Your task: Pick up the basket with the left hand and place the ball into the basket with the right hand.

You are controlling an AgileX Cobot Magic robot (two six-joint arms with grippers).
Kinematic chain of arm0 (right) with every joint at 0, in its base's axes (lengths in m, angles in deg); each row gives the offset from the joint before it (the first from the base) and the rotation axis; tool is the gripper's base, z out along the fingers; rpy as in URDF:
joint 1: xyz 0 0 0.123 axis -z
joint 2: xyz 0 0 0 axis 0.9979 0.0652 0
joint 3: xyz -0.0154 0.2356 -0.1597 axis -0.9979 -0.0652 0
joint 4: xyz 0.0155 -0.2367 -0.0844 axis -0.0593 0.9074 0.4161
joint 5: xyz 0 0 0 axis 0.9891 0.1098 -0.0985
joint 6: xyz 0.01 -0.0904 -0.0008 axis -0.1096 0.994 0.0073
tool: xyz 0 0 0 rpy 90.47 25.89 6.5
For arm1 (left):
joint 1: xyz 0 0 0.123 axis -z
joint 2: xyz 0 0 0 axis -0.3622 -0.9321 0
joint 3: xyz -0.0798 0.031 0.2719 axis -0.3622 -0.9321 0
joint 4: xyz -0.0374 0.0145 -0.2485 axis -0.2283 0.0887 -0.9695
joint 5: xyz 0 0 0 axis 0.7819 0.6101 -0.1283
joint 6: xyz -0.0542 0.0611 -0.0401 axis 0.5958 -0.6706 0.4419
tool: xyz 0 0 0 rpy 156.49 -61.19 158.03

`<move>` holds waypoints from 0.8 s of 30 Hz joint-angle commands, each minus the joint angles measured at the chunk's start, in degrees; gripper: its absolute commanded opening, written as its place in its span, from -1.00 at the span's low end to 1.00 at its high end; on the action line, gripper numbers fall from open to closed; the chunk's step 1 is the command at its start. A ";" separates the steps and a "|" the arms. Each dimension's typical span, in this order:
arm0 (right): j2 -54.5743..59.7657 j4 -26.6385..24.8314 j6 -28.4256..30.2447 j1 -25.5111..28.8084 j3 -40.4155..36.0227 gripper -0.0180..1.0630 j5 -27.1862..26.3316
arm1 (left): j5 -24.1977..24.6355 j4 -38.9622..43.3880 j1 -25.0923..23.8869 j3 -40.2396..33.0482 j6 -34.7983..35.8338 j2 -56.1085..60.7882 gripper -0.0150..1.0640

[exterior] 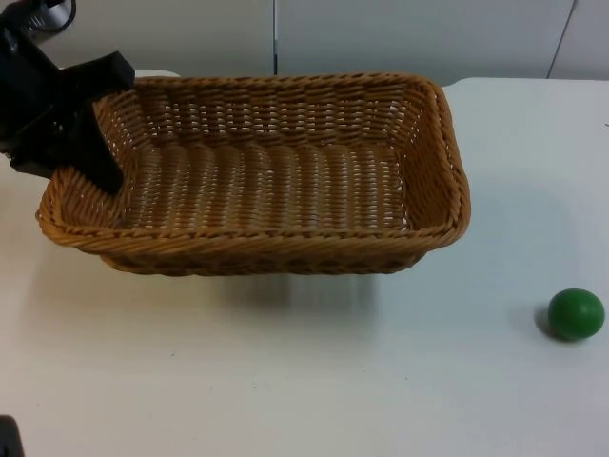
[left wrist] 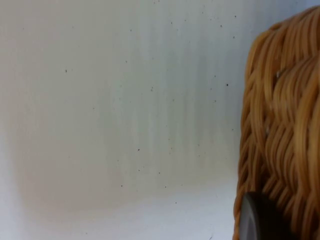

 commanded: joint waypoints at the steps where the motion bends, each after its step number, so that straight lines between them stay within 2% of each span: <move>1: -0.13 -0.03 0.29 0.48 -0.59 -0.97 -0.38 | 0.30 -1.99 -0.11 0.42 0.28 0.70 -0.97; 24: 1.54 0.63 0.29 0.48 -0.48 -0.97 -0.49 | 0.30 -1.99 -0.11 0.42 0.28 0.70 -0.97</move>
